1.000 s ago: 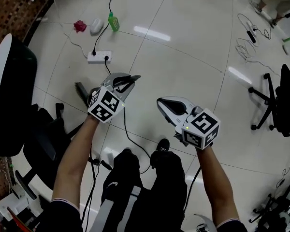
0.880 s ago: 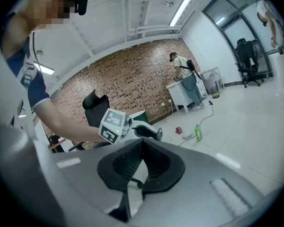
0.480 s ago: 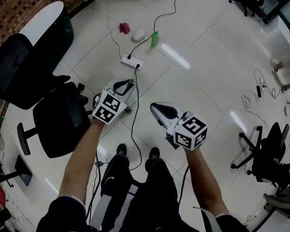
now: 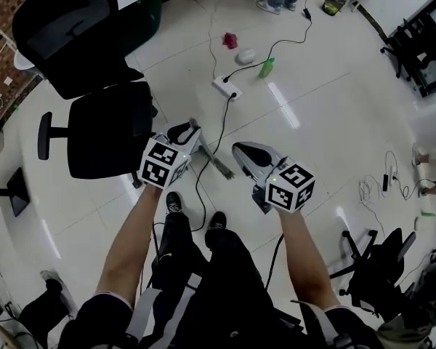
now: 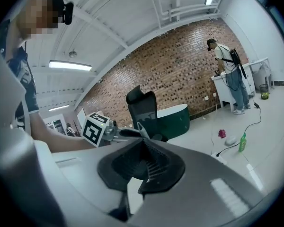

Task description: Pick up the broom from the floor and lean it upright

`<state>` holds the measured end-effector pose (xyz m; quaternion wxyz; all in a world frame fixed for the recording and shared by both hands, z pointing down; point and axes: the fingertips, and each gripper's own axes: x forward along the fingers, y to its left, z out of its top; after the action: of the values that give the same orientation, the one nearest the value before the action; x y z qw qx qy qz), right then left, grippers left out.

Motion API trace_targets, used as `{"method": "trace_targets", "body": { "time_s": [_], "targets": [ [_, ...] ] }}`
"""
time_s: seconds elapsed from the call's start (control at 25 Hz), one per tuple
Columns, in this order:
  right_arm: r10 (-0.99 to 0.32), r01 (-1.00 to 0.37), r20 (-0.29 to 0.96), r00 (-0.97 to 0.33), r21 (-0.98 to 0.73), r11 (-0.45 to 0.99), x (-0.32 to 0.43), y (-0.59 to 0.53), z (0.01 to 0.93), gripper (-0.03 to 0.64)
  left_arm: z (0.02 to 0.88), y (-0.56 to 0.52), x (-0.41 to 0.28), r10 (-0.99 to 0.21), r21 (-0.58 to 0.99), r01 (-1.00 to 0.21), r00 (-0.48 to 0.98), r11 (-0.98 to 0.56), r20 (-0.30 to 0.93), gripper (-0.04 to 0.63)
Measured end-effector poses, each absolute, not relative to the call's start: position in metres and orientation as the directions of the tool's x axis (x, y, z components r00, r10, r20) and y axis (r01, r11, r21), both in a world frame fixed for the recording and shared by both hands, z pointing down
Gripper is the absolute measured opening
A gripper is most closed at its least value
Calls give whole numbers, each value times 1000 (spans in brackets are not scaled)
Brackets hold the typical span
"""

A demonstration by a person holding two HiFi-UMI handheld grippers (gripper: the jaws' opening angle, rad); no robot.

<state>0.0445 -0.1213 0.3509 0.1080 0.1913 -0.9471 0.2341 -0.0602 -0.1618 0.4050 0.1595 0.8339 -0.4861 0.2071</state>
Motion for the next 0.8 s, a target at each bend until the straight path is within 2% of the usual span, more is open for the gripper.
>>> {"method": "trace_targets", "body": {
  "time_s": [0.28,0.8],
  "targets": [
    [-187,-287,275,-943,-389,875,4,-86,327,3,380,-86,-92,-806,65,-948,300,-312,510,91],
    [133,39,232,-964,-372,927,-133,-16,297,3,381,43,-237,-796,13,-995,-73,101,601,91]
  ]
}}
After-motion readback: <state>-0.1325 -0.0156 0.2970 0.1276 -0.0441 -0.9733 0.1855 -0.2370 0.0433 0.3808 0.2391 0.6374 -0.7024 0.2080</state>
